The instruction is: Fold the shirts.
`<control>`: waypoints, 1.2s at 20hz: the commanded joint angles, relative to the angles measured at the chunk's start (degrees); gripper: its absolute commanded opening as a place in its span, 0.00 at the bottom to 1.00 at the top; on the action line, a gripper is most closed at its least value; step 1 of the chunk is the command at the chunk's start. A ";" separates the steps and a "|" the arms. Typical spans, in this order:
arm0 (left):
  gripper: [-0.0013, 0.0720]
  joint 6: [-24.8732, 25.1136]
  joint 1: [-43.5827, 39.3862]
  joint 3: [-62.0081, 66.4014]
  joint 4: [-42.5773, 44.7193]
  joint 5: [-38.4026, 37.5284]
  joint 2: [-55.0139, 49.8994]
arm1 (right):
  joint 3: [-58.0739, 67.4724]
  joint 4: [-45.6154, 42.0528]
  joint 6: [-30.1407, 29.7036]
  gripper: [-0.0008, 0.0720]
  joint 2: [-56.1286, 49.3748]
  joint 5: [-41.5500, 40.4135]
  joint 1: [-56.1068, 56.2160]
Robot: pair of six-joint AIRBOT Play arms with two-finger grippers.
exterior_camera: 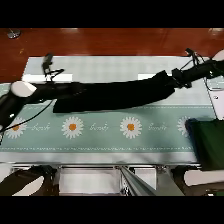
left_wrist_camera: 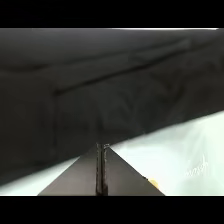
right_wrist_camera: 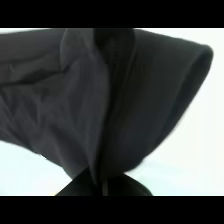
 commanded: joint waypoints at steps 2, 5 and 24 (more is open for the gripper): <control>0.07 -0.31 -12.94 10.34 0.74 6.19 -12.98 | -20.13 -1.49 -0.42 0.04 24.30 -6.43 -0.17; 0.06 -3.23 -18.82 20.37 1.42 2.45 -25.38 | -26.71 -1.51 2.86 0.04 36.74 -6.36 -0.17; 0.07 -15.96 -20.46 57.51 3.50 -18.93 -45.83 | -27.19 3.43 4.63 0.04 45.05 -7.82 5.92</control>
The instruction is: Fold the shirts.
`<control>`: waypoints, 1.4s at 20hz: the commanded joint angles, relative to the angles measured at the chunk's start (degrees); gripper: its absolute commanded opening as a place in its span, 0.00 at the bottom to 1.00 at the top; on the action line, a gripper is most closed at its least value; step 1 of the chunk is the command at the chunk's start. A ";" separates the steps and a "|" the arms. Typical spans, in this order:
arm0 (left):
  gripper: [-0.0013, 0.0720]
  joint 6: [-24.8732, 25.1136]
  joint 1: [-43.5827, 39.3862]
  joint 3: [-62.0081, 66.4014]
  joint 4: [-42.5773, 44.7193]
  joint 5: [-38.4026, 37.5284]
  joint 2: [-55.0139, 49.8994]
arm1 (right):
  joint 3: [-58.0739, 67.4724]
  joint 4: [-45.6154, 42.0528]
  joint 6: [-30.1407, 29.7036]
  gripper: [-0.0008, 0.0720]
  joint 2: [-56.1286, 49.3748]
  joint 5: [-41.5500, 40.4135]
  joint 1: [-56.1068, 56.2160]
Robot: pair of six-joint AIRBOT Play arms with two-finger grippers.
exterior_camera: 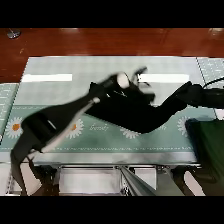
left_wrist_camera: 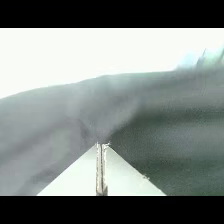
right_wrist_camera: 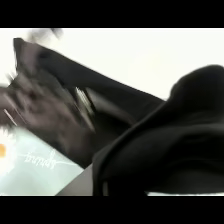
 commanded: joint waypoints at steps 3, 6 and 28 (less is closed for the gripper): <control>0.07 0.61 20.92 2.95 0.07 -9.73 10.12 | 0.68 0.68 2.95 0.04 -2.71 -7.96 12.96; 0.07 1.90 33.83 2.80 7.65 -17.29 19.85 | 6.58 0.68 4.28 0.04 -11.39 -10.21 21.51; 0.07 3.85 44.72 -93.13 -2.80 0.46 98.75 | 64.22 5.25 10.27 0.88 -63.25 7.34 31.17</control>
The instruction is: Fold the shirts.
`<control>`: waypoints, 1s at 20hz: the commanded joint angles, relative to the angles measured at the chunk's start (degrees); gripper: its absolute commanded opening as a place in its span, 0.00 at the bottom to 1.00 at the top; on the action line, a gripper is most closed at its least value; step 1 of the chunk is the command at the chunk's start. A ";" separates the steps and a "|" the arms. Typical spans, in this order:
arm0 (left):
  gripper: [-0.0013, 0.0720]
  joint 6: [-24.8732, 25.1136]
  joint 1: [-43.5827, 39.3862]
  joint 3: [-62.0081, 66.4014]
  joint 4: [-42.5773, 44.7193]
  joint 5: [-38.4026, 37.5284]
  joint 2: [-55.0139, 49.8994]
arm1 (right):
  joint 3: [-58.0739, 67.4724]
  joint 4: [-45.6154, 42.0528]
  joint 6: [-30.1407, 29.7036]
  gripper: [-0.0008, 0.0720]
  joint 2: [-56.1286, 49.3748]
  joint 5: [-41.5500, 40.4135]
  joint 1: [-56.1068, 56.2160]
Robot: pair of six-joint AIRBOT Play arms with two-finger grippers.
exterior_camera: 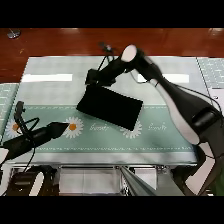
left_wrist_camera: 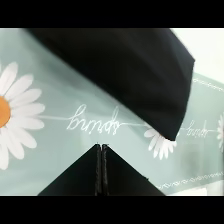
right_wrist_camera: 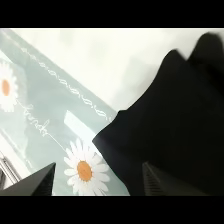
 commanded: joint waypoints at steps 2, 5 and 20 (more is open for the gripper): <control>0.07 -0.68 -0.09 -2.21 -0.61 1.09 0.98 | 2.71 -7.50 -1.62 0.88 9.51 18.78 -13.27; 0.07 -0.66 -0.09 -2.21 -0.59 0.31 0.98 | -11.50 -23.06 -1.53 0.88 28.41 12.98 -20.87; 0.07 -0.66 -0.09 -2.25 -0.42 0.35 -2.91 | -86.58 16.70 -10.64 0.87 43.32 -21.64 -21.29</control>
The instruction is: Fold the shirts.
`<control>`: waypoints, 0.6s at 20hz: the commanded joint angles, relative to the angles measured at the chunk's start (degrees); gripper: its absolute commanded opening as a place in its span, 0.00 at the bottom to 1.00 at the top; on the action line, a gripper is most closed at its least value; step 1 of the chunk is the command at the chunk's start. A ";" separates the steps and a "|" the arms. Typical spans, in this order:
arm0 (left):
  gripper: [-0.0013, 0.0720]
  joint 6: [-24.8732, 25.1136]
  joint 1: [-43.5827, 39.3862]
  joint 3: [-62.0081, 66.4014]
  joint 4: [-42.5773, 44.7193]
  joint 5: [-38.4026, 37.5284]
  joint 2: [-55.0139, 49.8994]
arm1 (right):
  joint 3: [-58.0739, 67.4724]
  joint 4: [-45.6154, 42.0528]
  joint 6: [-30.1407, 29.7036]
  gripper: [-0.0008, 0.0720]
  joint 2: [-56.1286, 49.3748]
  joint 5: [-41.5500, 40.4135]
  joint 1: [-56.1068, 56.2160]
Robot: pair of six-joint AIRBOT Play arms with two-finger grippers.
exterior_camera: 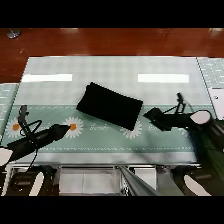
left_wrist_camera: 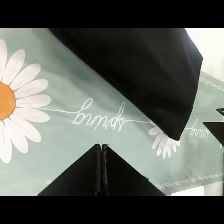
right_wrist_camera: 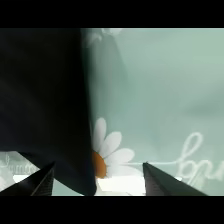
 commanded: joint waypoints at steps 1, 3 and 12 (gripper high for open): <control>0.07 0.07 -0.02 -0.02 0.00 -0.37 -3.10 | 2.36 12.04 -11.93 0.87 -11.43 4.48 0.68; 0.07 0.66 -0.02 0.33 0.00 -0.50 -5.35 | 6.34 14.05 -13.51 0.87 -17.07 4.92 2.40; 0.07 2.29 -0.02 2.91 0.02 -0.46 -10.08 | 32.70 13.14 -15.82 0.04 -31.71 9.07 8.81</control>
